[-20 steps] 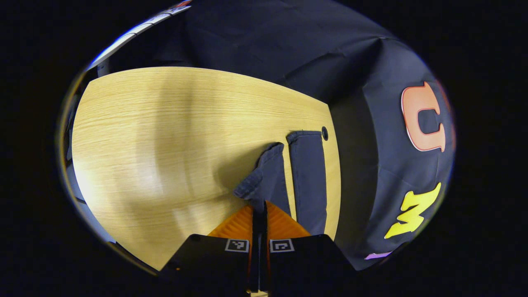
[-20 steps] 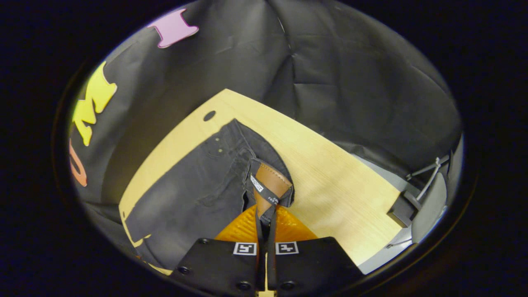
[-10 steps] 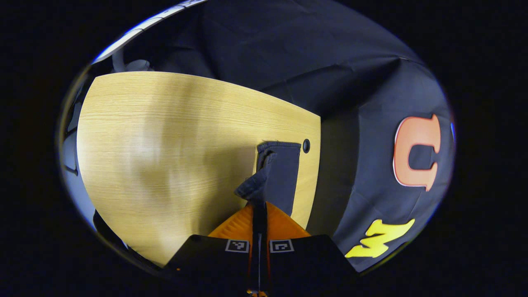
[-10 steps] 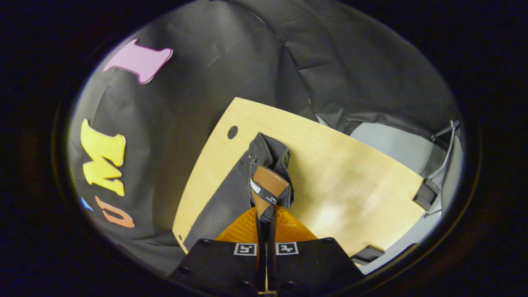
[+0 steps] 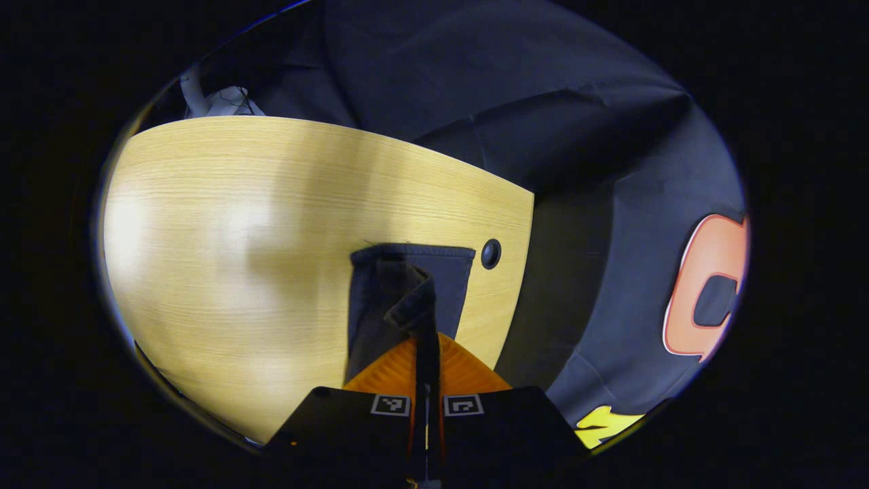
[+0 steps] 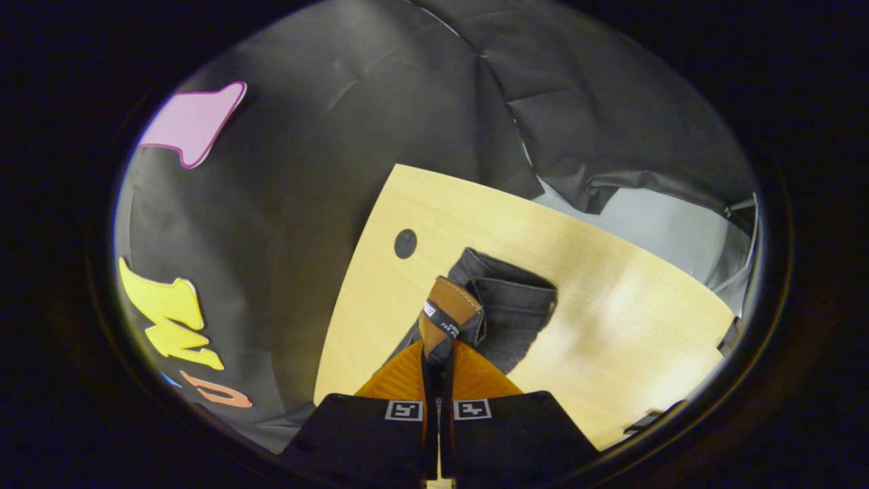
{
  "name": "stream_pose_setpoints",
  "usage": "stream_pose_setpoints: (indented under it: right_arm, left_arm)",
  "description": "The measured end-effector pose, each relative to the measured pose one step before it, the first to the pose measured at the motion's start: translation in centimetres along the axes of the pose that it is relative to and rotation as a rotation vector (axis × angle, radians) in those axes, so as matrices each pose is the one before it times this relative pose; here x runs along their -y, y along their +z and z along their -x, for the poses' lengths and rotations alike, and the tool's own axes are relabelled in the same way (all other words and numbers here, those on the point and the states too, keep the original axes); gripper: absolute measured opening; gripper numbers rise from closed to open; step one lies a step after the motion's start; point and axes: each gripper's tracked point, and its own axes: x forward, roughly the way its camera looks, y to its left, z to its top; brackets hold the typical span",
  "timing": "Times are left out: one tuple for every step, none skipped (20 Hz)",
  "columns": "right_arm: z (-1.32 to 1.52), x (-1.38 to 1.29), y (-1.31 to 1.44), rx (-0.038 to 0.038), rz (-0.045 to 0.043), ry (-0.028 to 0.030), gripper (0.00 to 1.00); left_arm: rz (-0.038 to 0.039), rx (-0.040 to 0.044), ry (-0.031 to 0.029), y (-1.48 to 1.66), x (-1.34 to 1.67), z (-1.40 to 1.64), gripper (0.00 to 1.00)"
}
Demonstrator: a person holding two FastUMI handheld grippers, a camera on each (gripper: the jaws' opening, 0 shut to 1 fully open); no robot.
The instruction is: Grasp the waist and the cuffs of the jeans and fold them to make the two legs overlap; first hold the waist and fold one-third of the jeans toward the cuffs, then hold the cuffs and fold the remaining one-third in the same direction to finish folding.
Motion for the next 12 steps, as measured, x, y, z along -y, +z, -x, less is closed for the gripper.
stream_pose_setpoints:
  right_arm:
    - [-0.975,-0.662,0.435,0.00156,0.01142,-0.00361,0.02]
    - [-1.133,-0.621,0.376,0.00039,0.01039,-0.00267,0.02]
    - [-1.026,-0.573,0.275,0.00097,0.0057,0.00177,0.0]
    - [-1.113,-0.349,0.232,-0.0026,0.00331,0.00198,0.02]
    - [-0.923,-0.043,0.031,0.00045,0.00091,-0.00627,0.02]
    - [-1.132,-0.172,0.208,0.00286,0.00313,-0.00789,0.02]
    - [-0.983,0.069,0.223,-0.00087,0.01197,-0.01193,0.02]
    - [-1.014,0.106,0.122,0.00311,0.01171,-0.01219,0.02]
    - [-0.842,0.178,-0.045,-0.00301,0.01002,-0.01865,0.02]
    - [-0.638,0.099,-0.081,-0.0016,0.00169,-0.01307,0.02]
    - [-0.626,-0.011,0.077,0.00089,-0.00095,-0.0106,0.0]
    - [-0.474,0.063,0.189,0.00214,0.00443,-0.01698,0.0]
  left_arm:
    - [-0.02298,0.00178,0.0069,-0.036,0.872,-1.115,0.04]
    - [-0.02189,0.0067,0.00704,0.034,0.694,-1.324,0.04]
    - [-0.02598,0.01013,0.01752,0.109,0.169,-1.355,0.04]
    - [-0.01645,0.00076,0.01641,0.105,0.057,-1.146,0.04]
    - [-0.00581,-0.00579,0.01457,0.1,0.113,-1.195,0.04]
    - [0.00199,-0.00322,0.01064,0.095,0.237,-1.396,0.04]
    - [-0.00242,-0.00579,0.0051,-0.124,0.1,-1.155,0.04]
    - [-0.00684,-0.00776,-0.00065,-0.205,0.281,-0.862,0.04]
    - [-0.01581,0.00374,0.01163,0.154,-0.003,-0.7,0.04]
    - [-0.02348,-0.00143,0.01409,-0.193,0.031,-0.591,0.04]
    - [-0.02192,-0.00295,0.02027,-0.197,-0.11,-0.477,0.05]
    - [-0.01939,-0.00901,0.01056,-0.17,0.005,-0.664,0.05]
